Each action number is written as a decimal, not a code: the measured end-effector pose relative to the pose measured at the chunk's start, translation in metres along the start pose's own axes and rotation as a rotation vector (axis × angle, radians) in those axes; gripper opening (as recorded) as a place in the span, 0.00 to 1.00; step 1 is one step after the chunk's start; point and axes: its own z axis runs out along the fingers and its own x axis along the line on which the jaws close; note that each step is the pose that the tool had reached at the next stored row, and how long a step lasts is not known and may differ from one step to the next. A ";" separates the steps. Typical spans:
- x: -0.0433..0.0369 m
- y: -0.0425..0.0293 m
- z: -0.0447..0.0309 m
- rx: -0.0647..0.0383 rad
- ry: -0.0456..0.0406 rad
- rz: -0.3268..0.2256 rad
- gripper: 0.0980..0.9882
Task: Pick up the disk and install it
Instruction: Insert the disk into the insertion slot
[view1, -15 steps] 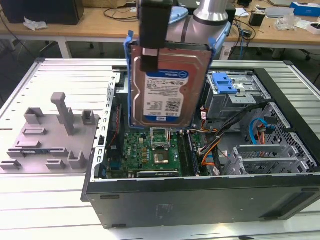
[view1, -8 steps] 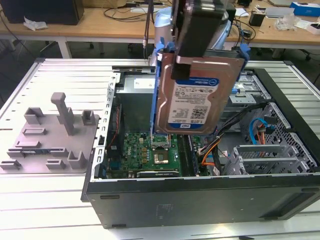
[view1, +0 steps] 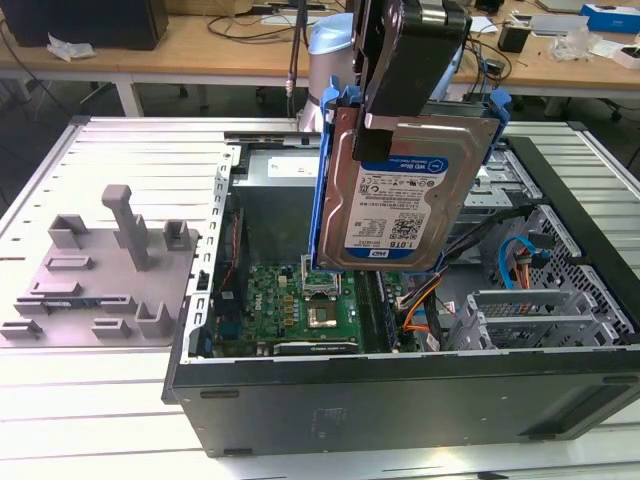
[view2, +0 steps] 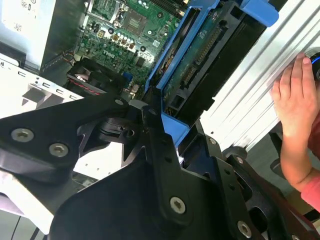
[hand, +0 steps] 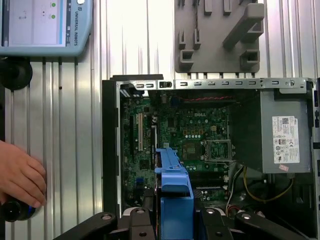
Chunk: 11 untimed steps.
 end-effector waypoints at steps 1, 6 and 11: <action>0.0000 0.0000 0.0000 0.000 0.0000 0.000 0.30; 0.0000 -0.0001 0.0000 0.000 0.0000 0.000 0.30; 0.0000 -0.0002 0.0000 0.000 0.0001 0.000 0.30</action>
